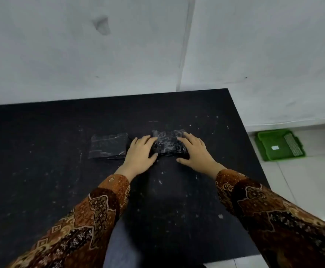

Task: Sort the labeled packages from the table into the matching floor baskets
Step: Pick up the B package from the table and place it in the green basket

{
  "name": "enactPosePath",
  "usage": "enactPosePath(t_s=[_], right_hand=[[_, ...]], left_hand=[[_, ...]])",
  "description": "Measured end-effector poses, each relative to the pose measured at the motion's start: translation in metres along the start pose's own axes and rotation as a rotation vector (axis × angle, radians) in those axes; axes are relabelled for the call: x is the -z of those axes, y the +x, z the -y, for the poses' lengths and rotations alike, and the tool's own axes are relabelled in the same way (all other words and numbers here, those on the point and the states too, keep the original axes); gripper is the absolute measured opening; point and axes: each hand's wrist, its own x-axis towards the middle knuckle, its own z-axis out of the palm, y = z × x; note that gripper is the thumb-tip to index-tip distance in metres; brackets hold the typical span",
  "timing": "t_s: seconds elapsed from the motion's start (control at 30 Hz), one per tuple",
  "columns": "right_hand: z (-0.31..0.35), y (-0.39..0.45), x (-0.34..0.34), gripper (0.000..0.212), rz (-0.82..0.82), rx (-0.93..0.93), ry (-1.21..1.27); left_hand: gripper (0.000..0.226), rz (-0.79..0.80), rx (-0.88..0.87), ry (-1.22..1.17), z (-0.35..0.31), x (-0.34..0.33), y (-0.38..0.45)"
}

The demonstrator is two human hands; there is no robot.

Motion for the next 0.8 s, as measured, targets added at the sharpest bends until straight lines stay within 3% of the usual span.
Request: enactPosePath(t_s=[0.17,0.3,0.43,0.57,0.7,0.8], right_hand=[[-0.002,0.008,-0.014,0.069,-0.033,-0.067,0.13],[-0.003,0.012,-0.014,0.059,-0.087,-0.059,0.184],[-0.006,0.016,-0.009,0.055,-0.041,-0.067,0.259],[-0.003,0.028,0.033,0.053,-0.095,-0.008,0.289],[0.004,0.029,0.092,0.048,-0.194,0.127,0.3],[0.011,0.024,0.134,0.037,-0.218,0.179,0.365]], left_hand=[[0.076,0.066,-0.051,0.011,0.009,-0.019,0.013],[0.072,0.021,-0.057,-0.049,0.011,-0.024,0.018],[0.065,0.126,0.029,-0.214,0.009,-0.022,0.017],[0.055,0.006,0.007,-0.332,0.001,0.017,0.026],[0.038,-0.256,-0.067,-0.463,-0.018,0.07,0.029],[0.028,-0.33,-0.074,-0.544,-0.031,0.105,0.03]])
